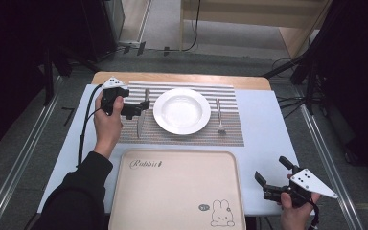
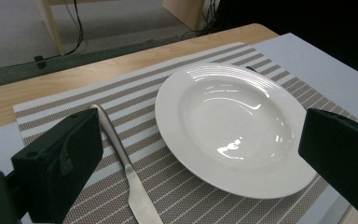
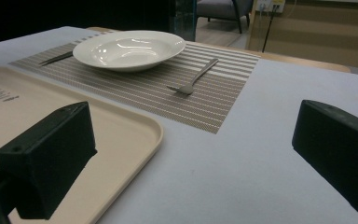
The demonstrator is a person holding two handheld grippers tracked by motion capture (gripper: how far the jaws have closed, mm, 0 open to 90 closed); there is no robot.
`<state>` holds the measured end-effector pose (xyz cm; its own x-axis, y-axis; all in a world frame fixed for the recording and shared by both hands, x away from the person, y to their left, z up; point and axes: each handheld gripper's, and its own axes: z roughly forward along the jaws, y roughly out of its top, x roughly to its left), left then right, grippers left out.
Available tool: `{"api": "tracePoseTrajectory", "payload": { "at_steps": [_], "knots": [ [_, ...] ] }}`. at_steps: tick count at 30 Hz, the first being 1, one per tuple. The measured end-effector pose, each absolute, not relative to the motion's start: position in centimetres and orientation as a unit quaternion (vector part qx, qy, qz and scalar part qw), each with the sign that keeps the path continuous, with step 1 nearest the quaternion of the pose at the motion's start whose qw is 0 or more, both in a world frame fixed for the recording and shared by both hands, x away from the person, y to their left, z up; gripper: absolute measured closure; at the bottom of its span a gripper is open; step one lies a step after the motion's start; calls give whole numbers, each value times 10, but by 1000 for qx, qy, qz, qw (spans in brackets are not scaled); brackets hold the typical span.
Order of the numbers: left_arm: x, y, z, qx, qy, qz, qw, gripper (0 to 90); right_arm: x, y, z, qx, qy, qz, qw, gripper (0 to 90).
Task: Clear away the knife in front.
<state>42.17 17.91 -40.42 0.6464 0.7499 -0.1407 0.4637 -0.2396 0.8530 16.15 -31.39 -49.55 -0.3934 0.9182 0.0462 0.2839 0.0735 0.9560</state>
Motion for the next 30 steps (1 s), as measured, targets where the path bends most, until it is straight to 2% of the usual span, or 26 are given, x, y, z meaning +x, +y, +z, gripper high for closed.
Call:
{"api": "tracePoseTrajectory", "payload": {
  "at_steps": [4,6,18,21,28,30],
  "knots": [
    [428,175,-407,773,398,148,471,3,162,-314,-496,452,663,510,310,0],
    [431,174,-410,774,405,153,463,43,162,-314,-496,450,664,510,310,0],
    [452,168,-419,783,422,154,429,45,163,-313,-497,452,664,510,308,0],
    [456,167,-421,782,429,151,425,109,163,-314,-497,452,665,510,306,0],
    [473,166,-427,782,455,142,401,143,163,-314,-498,452,665,510,306,0],
    [480,164,-430,784,469,146,380,205,163,-315,-498,455,664,510,305,0]
  ]
}}
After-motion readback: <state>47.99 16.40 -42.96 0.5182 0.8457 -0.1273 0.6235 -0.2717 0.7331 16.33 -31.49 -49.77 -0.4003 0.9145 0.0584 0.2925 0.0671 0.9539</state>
